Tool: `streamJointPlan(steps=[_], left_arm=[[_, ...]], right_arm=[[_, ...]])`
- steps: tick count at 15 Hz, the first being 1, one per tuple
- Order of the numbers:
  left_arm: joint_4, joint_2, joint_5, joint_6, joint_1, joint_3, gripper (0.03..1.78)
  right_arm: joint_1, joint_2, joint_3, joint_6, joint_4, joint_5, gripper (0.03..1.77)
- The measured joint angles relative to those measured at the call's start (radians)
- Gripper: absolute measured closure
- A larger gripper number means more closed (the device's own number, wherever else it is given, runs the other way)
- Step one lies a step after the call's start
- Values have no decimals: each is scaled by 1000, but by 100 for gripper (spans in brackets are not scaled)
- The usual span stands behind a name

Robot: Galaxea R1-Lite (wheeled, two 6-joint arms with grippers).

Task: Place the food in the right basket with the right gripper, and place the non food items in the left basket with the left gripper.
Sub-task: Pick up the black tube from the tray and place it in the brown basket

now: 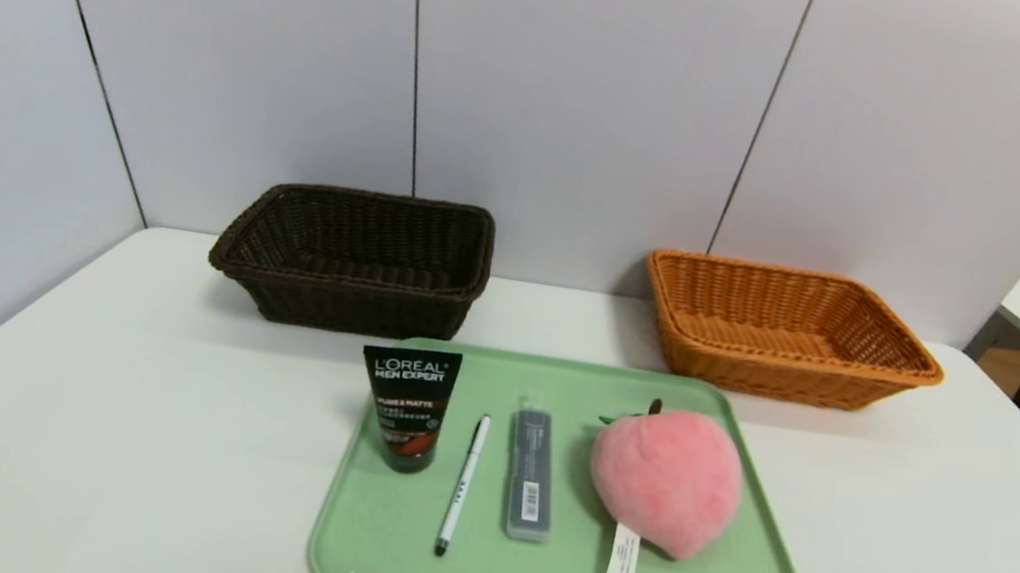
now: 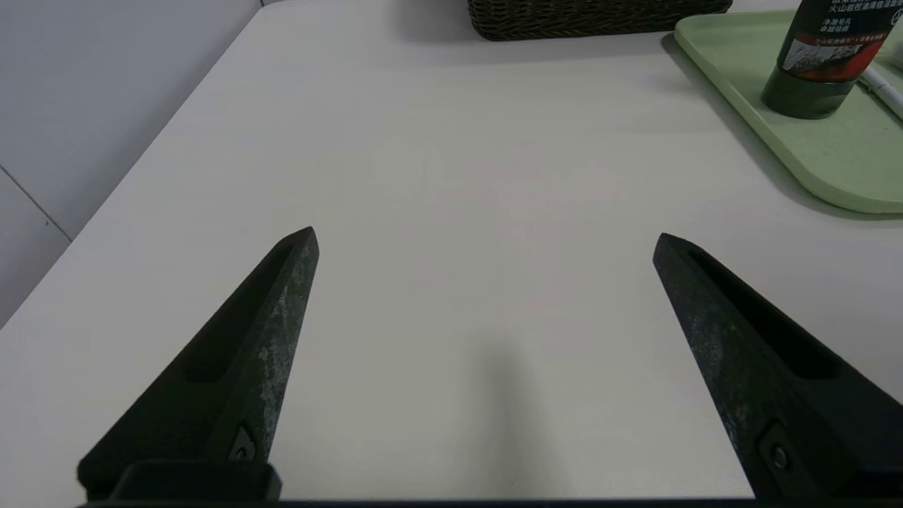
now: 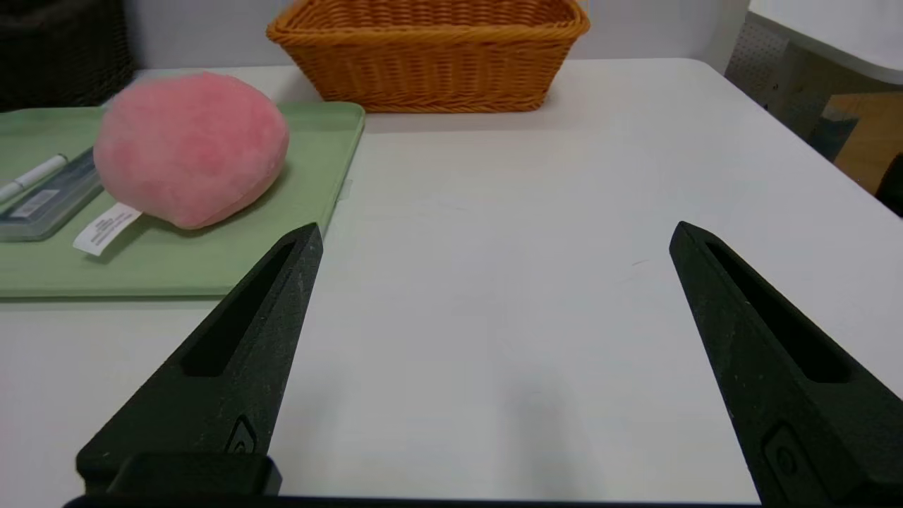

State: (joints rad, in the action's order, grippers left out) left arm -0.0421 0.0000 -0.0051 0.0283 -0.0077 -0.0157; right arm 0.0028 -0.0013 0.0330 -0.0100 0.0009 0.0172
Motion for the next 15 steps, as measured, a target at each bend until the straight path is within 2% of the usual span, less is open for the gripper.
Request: streamJointPlan(steps=[3, 6, 12, 15], left_arm=[[-2, 22, -4, -8, 0, -19, 12], [-29, 106, -28, -82, 0, -128, 12], [-136, 389, -43, -100, -3, -370, 12], [-155, 559, -63, -100, -4, -454, 12]], right_arm=[[0, 1, 125, 7, 141, -12, 10], [0, 34, 244, 12, 313, -56, 10], [19, 302, 425, 21, 356, -67, 10], [25, 490, 586, 26, 481, -70, 10]])
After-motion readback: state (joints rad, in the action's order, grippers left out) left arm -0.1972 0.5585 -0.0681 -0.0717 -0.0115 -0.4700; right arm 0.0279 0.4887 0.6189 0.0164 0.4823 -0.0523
